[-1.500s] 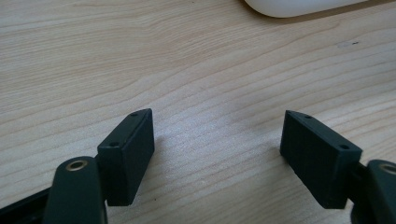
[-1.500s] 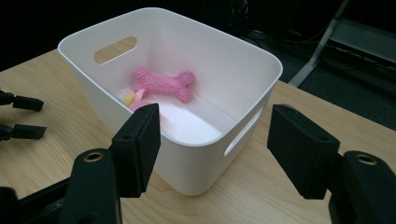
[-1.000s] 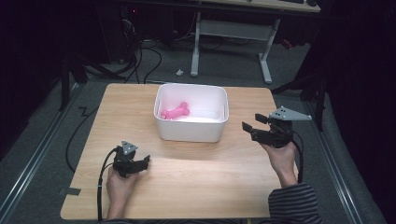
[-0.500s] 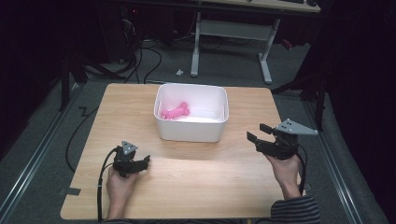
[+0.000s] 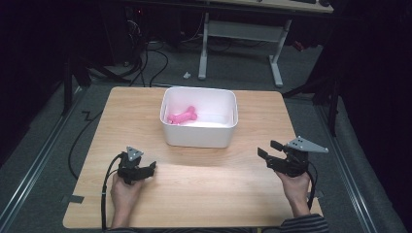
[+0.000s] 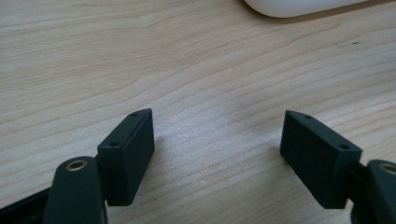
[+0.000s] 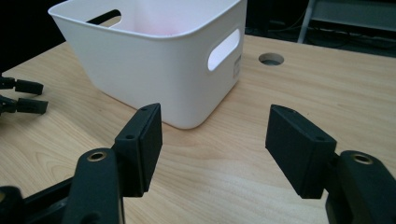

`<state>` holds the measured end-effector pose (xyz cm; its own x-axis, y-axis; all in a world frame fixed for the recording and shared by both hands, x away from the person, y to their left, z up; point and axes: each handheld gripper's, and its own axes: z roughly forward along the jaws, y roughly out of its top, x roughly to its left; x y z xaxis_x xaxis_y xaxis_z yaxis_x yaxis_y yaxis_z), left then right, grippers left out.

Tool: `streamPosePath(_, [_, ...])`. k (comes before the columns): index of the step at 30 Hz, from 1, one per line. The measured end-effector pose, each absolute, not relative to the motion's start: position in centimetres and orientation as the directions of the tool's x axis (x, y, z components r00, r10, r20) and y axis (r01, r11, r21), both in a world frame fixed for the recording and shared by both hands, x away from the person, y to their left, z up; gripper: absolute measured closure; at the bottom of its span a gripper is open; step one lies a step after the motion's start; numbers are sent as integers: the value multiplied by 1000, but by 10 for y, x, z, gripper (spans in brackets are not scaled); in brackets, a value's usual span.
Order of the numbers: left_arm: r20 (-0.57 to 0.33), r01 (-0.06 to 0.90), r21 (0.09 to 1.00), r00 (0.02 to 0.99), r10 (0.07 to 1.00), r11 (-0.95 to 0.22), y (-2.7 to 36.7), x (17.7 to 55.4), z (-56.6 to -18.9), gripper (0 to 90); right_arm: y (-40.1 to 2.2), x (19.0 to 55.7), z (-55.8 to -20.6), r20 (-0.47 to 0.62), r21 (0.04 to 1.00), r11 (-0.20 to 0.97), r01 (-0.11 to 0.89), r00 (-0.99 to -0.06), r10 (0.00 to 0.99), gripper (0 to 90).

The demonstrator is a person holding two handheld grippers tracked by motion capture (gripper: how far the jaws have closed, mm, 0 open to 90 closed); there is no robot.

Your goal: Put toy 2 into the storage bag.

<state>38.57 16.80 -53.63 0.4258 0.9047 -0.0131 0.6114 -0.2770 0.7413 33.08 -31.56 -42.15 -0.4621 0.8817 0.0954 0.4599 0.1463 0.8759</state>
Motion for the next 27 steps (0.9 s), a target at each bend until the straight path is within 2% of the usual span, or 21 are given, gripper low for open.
streamPosePath(13, [-13,611,741,426,904,-278,168,386,-536,264,-312,334,-461,132,855,123,504,-441,888,369])
streamPosePath(27, [-13,611,740,430,903,-280,168,385,-536,265,-298,352,-511,98,800,169,575,-403,910,371])
